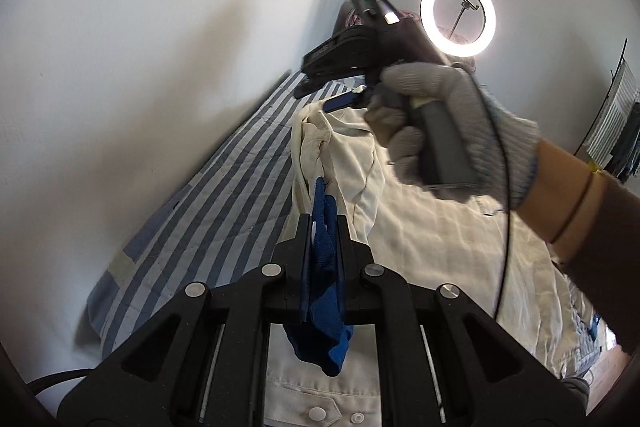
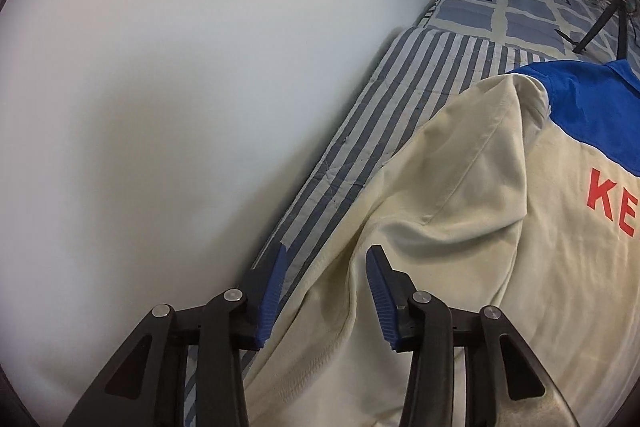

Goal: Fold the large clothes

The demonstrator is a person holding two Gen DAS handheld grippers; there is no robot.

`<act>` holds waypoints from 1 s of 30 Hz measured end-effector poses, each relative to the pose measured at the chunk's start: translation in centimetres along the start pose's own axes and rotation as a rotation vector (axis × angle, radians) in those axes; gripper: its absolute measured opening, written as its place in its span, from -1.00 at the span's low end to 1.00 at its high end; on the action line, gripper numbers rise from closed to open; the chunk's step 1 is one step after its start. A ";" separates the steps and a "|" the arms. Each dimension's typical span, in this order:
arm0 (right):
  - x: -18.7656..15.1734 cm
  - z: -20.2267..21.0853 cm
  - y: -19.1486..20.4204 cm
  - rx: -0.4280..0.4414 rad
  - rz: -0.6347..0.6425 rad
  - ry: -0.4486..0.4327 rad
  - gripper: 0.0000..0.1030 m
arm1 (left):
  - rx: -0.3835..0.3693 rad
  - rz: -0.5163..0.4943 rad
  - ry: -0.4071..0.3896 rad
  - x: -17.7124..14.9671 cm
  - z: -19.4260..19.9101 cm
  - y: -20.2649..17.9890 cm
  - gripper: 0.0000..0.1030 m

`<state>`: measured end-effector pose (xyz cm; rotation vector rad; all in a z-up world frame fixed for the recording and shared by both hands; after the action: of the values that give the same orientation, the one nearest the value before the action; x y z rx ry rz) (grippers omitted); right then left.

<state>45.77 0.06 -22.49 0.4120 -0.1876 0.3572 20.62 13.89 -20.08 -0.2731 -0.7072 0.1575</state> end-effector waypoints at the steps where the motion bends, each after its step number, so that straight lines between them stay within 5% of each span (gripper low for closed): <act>1: 0.4 -0.6 0.1 -0.006 -0.001 0.006 -0.14 | -0.009 0.005 0.004 0.0 0.0 0.1 -0.85; 5: 1.9 -3.2 0.4 -0.099 0.001 0.049 -0.21 | -0.019 -0.003 0.005 0.1 0.1 0.4 -0.85; 9: 2.7 -4.8 0.6 -0.129 0.014 0.080 -0.96 | -0.008 -0.023 -0.002 0.2 0.0 0.1 -0.85; 13: 3.0 -4.0 0.6 -0.101 0.005 0.043 -1.00 | 0.000 -0.018 0.000 0.1 0.2 0.5 -0.85; 19: 2.3 2.5 -1.7 0.003 -0.043 -0.076 -1.00 | 0.029 -0.065 -0.048 0.0 1.9 0.6 -0.85; 30: -6.9 9.9 -10.9 0.094 -0.177 -0.196 -1.00 | -0.013 -0.370 -0.033 -4.4 3.7 -6.8 -0.85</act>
<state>42.45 -15.48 -19.18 0.5528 -0.3238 0.1515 15.21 7.09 -18.09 -0.1479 -0.7794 -0.1955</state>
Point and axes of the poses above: each gripper's, at about its wrist camera, not at the fingertips, and z roughly against the way its jaws point, y to its left, x to its top, the point moved 2 cm from there along -z, roughly the way its jaws point, and after that the axes turned 10 degrees about y, right-handed, at the moved point
